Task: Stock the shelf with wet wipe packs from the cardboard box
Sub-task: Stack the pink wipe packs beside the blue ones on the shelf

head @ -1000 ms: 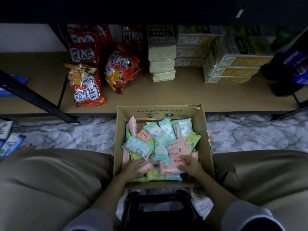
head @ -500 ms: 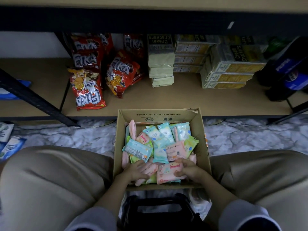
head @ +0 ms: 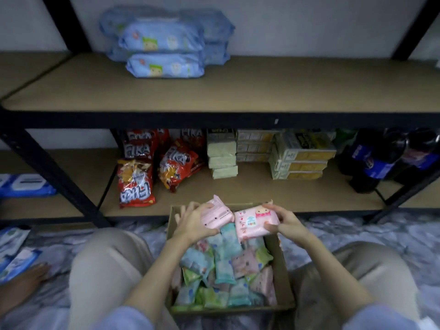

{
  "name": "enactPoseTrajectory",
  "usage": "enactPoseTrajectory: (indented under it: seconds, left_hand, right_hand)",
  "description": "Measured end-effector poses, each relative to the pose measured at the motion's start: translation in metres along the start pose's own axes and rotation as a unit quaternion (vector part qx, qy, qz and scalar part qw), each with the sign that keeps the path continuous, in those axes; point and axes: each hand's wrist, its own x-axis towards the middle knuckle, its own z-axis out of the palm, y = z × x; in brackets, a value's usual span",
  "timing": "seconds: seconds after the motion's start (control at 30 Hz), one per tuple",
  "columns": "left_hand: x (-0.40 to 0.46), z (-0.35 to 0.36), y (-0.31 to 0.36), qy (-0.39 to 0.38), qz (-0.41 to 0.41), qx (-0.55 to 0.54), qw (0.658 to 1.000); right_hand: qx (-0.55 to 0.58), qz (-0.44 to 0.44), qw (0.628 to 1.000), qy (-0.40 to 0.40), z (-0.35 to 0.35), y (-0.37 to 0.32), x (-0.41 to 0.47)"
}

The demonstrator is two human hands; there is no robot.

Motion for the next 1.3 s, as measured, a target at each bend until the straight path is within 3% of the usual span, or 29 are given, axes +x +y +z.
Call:
enactPoseTrajectory:
  seconds: [0.27, 0.47, 0.63, 0.83, 1.0, 1.17, 1.3]
  left_hand:
    - [0.008, -0.122, 0.079, 0.244, 0.164, -0.027, 0.955]
    - [0.019, -0.197, 0.117, 0.328, 0.216, 0.029, 0.919]
    - [0.046, -0.231, 0.129, 0.306, 0.172, 0.034, 0.936]
    - [0.068, -0.232, 0.122, 0.244, 0.131, 0.026, 0.961]
    - [0.078, -0.221, 0.113, 0.213, 0.12, 0.017, 0.97]
    - [0.075, -0.219, 0.108, 0.215, 0.143, 0.056, 0.964]
    - [0.067, -0.216, 0.093, 0.227, 0.236, 0.103, 0.939]
  right_hand:
    - [0.031, -0.166, 0.983, 0.066, -0.057, -0.131, -0.027]
    - [0.036, -0.259, 0.958, 0.115, -0.077, -0.205, -0.022]
    - [-0.028, -0.282, 0.945, 0.161, -0.08, -0.24, 0.011]
    - [-0.157, -0.203, 0.946, 0.199, -0.073, -0.249, 0.042]
    - [-0.339, -0.142, 0.903, 0.224, -0.07, -0.239, 0.048]
    - [-0.367, -0.158, 0.885, 0.238, -0.069, -0.237, 0.047]
    - [-0.379, -0.242, 0.851, 0.273, -0.064, -0.232, 0.047]
